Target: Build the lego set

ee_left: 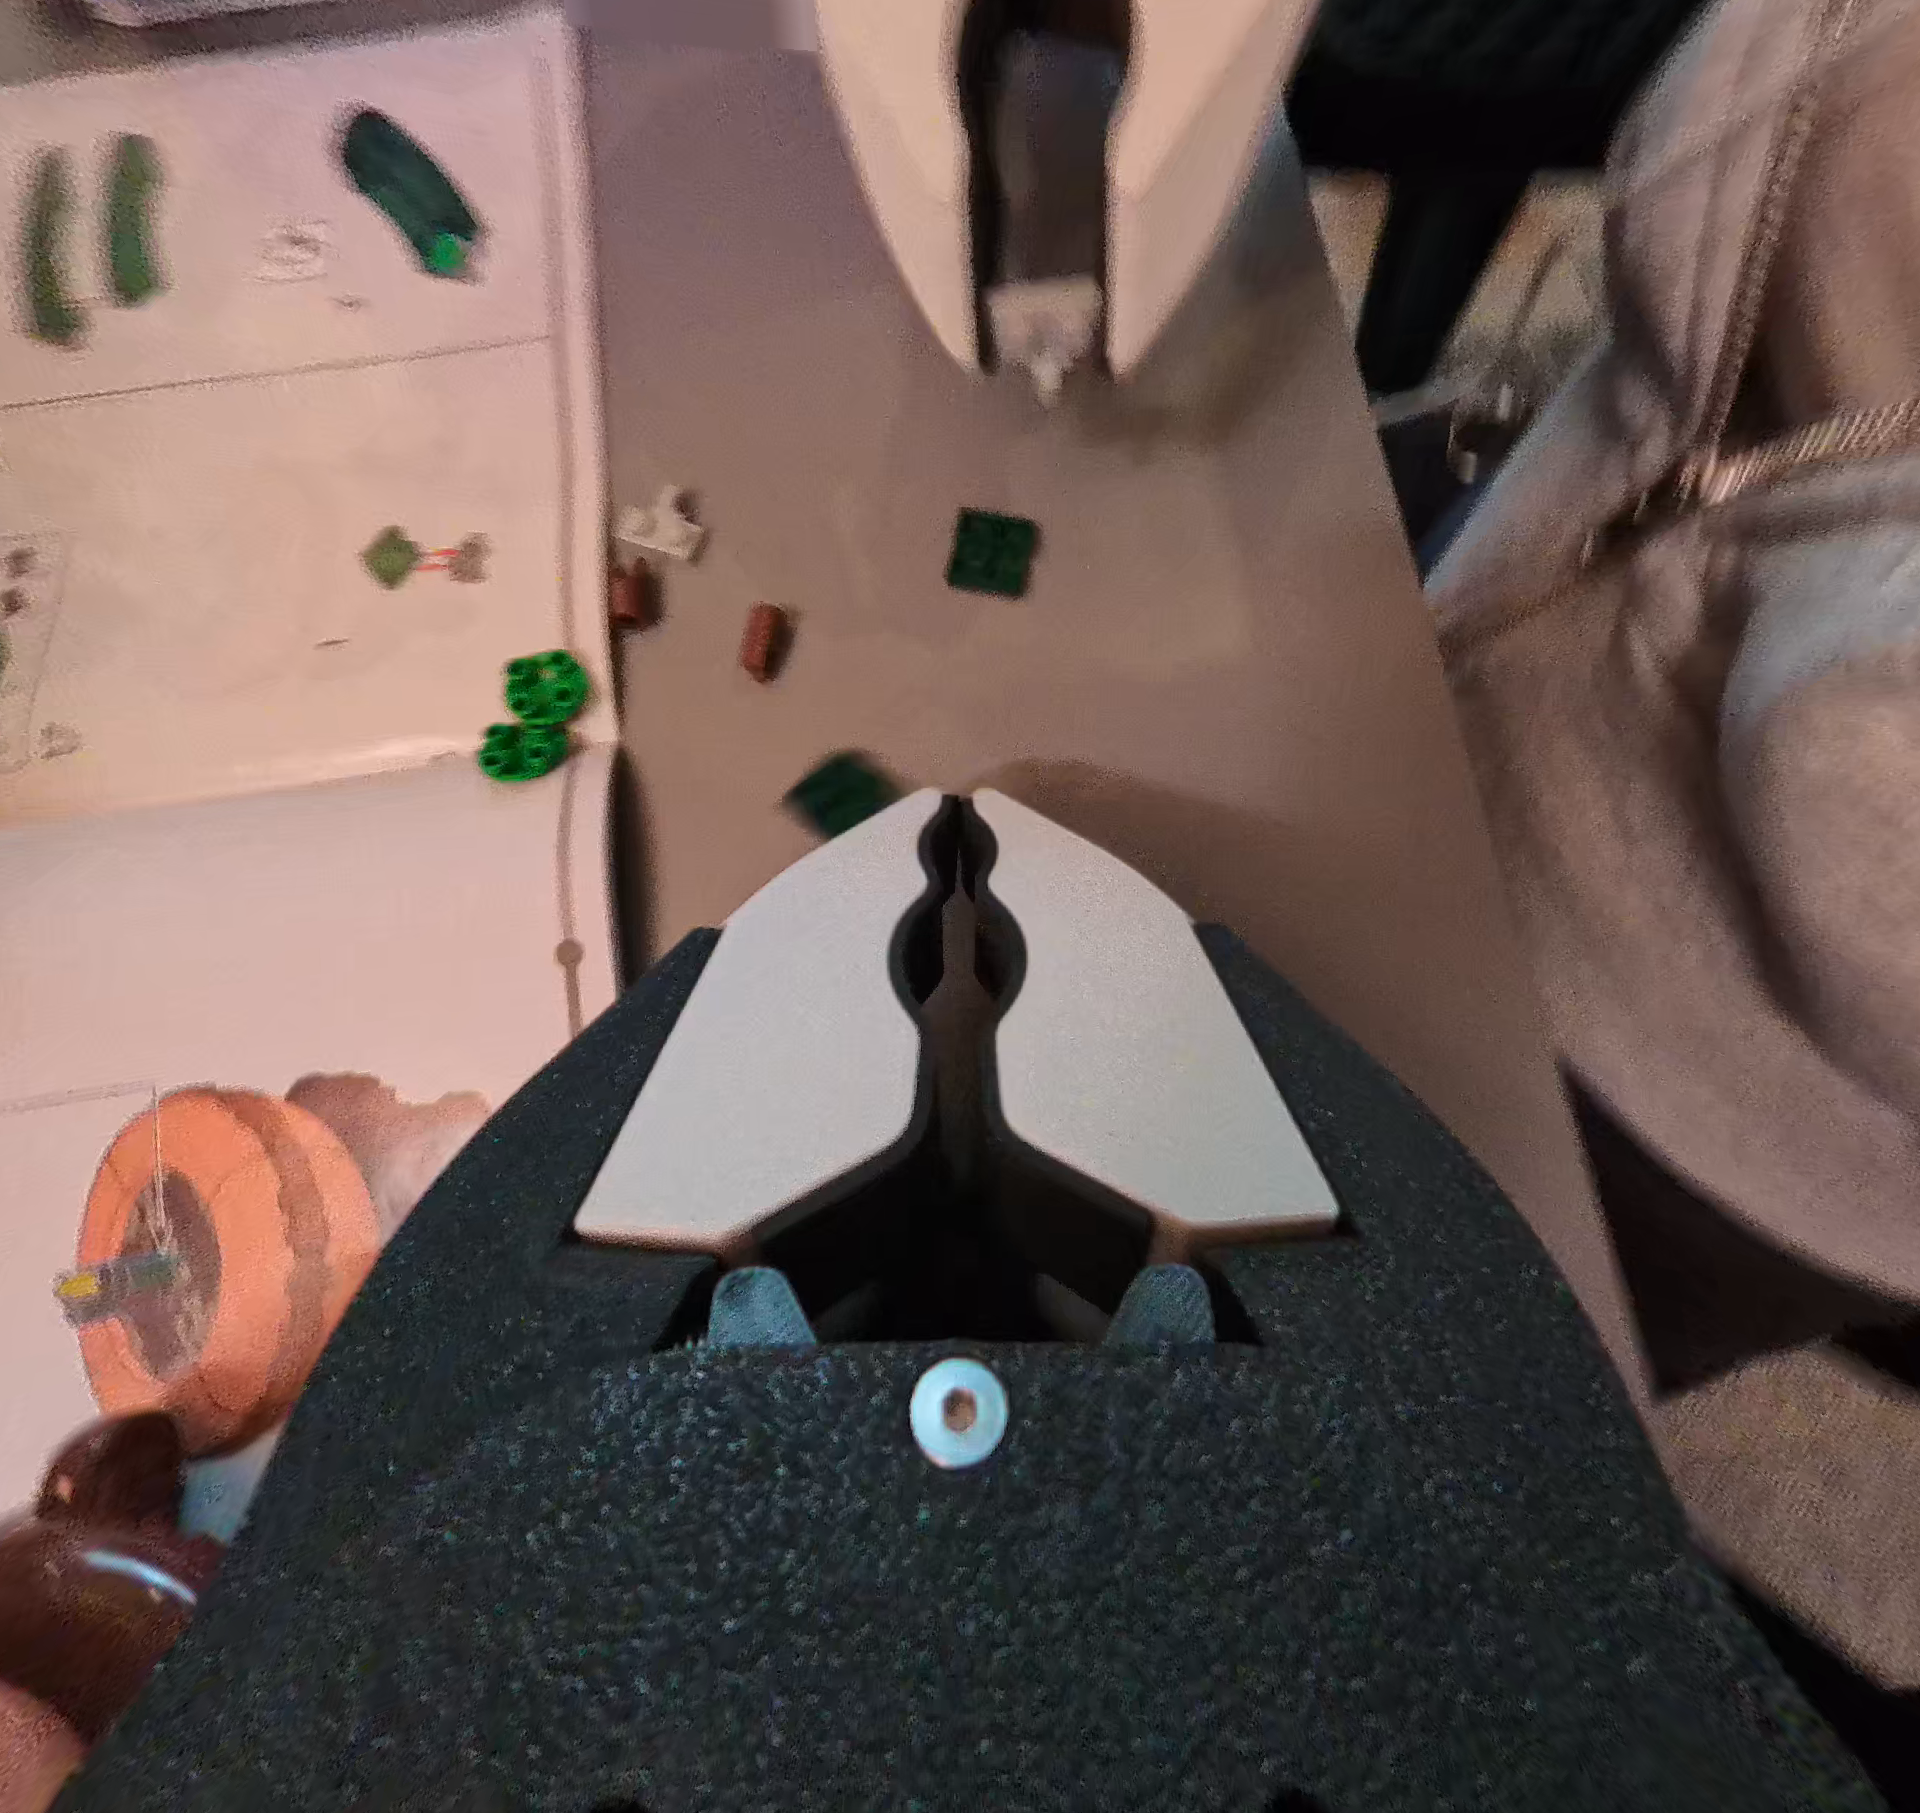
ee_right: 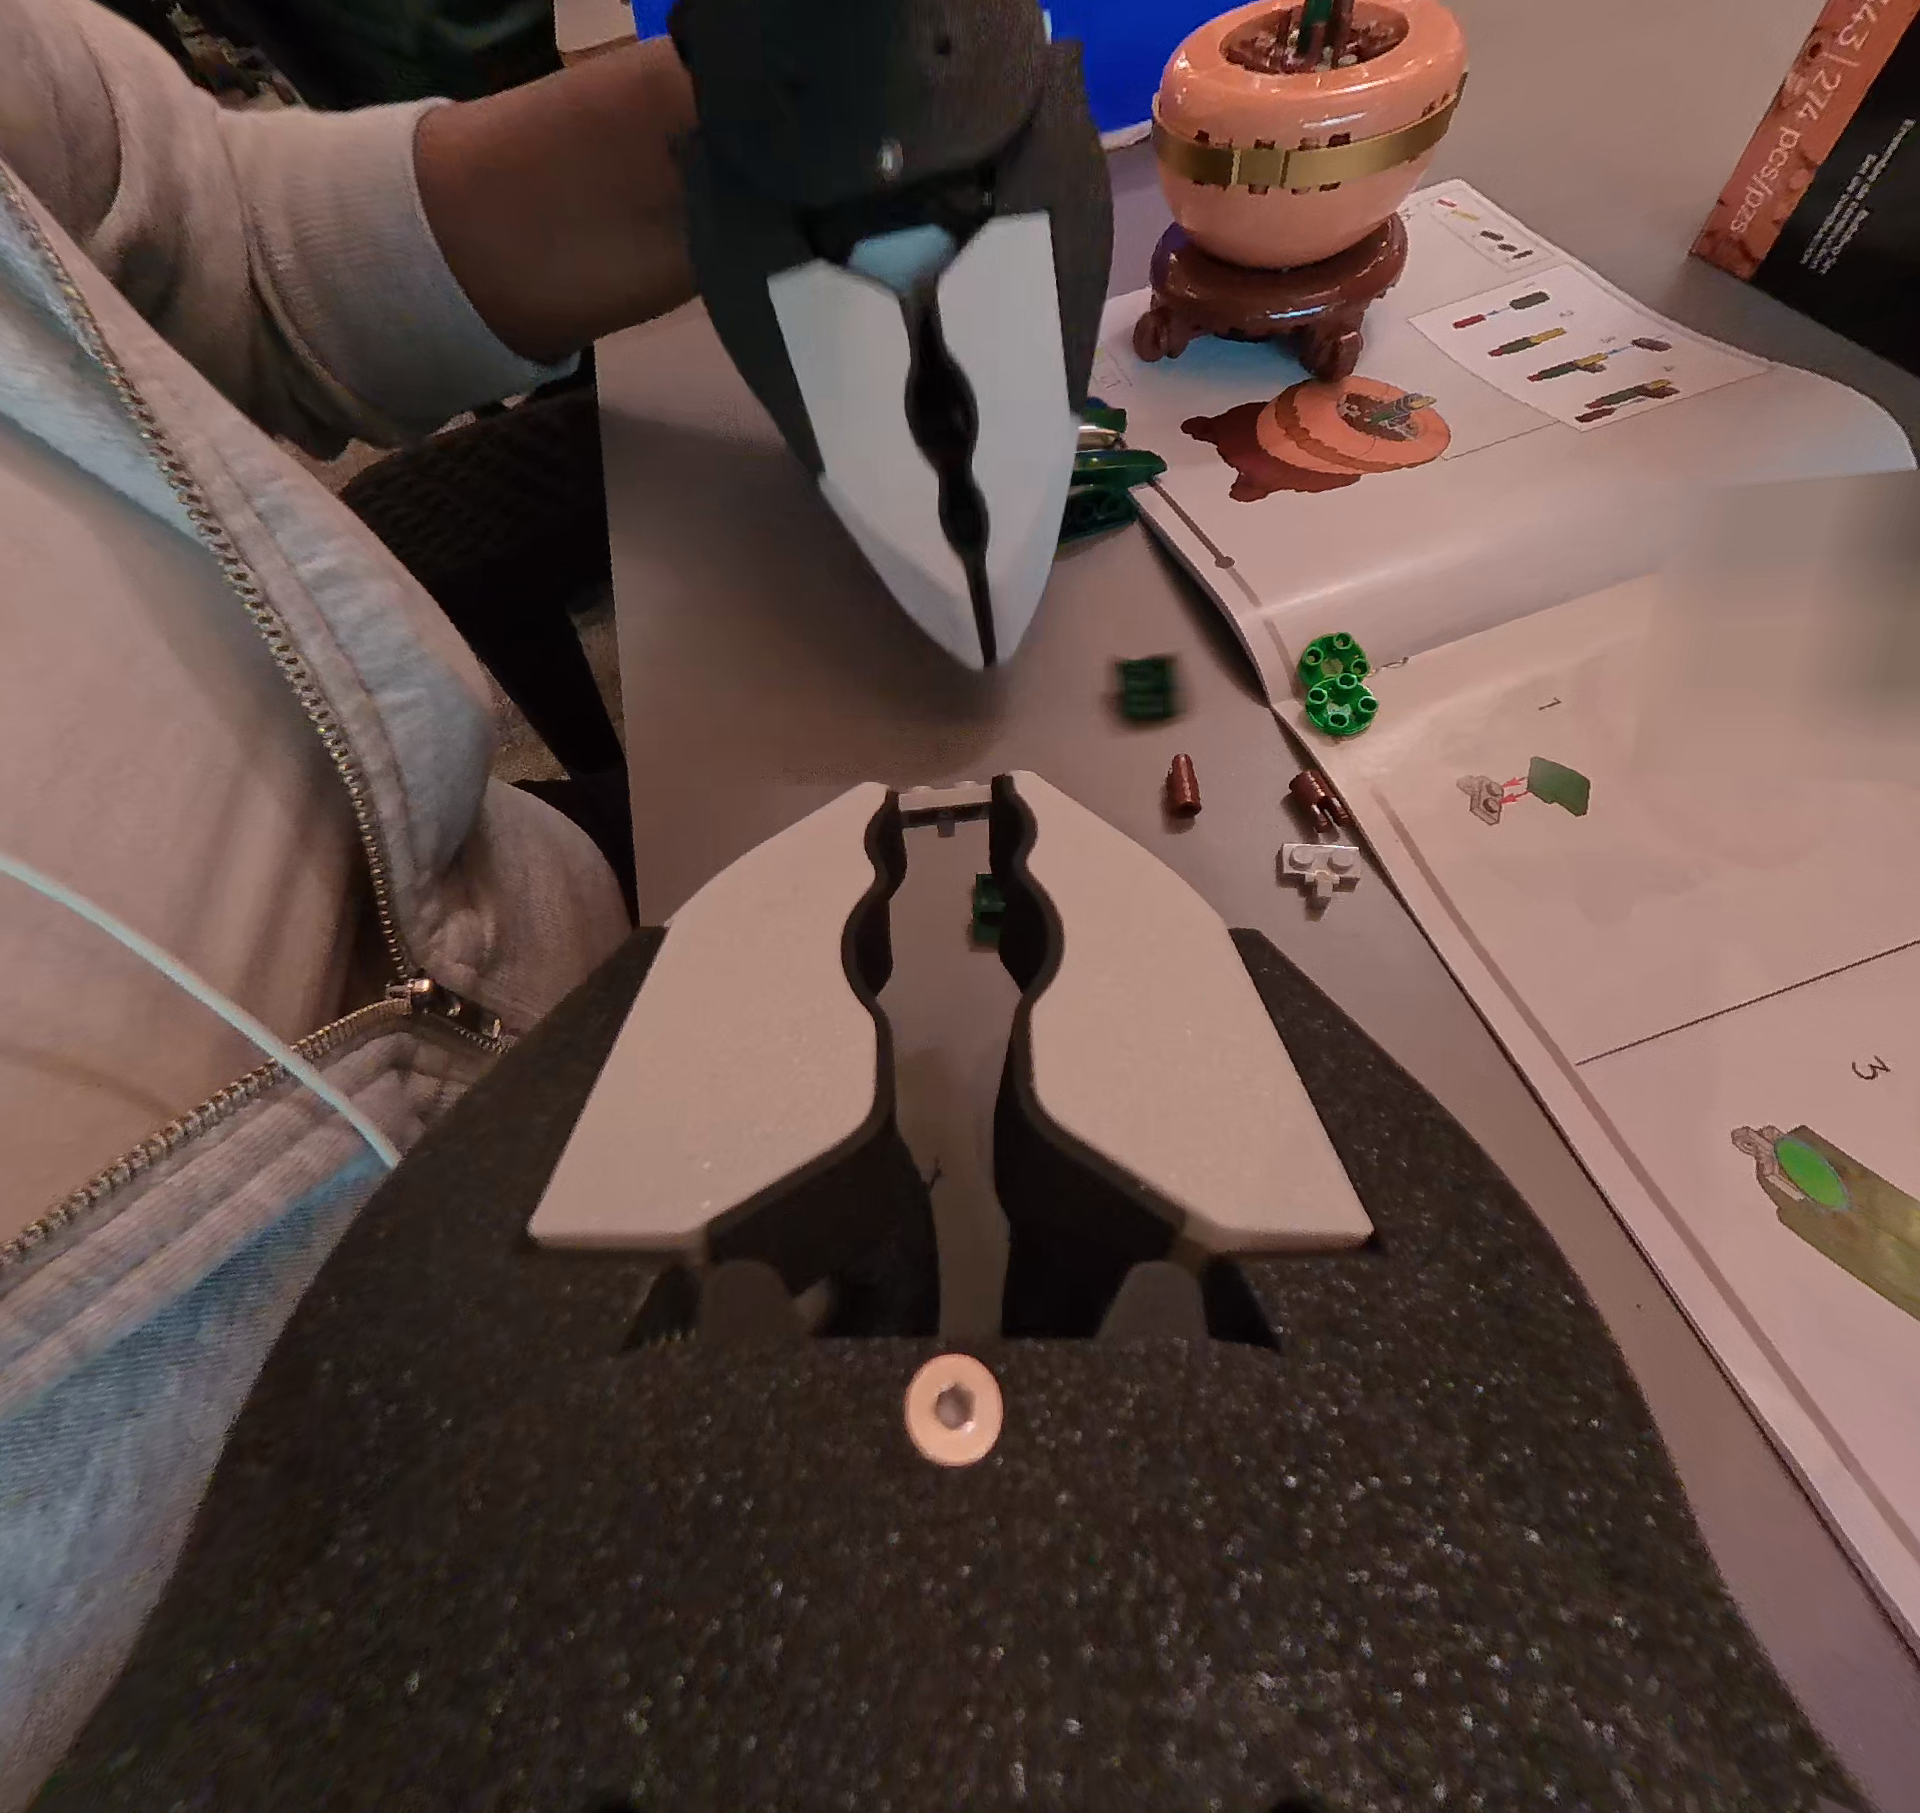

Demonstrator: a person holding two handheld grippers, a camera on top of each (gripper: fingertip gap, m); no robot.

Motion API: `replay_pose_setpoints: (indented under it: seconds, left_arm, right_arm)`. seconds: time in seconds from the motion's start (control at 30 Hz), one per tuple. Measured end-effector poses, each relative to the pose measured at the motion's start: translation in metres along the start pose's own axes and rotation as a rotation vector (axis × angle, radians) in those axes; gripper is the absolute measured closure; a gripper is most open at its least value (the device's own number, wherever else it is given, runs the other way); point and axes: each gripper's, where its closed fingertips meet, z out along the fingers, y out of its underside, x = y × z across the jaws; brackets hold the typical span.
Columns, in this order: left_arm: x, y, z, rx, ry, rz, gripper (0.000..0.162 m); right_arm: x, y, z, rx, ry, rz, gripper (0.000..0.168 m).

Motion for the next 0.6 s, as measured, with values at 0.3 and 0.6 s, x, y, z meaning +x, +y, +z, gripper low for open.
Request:
replay_pose_setpoints:
  seconds: [0.3,0.6]
  left_arm:
    - [-0.042,-0.017,-0.052,0.198,-0.208,-0.291,0.153]
    - [-0.051,0.006,0.008,-0.209,-0.244,-0.093,0.141]
  right_arm:
    - [0.003,0.002,-0.004,0.006,0.024,0.010,0.153]
    - [0.001,0.005,-0.006,-0.012,0.036,-0.014,0.153]
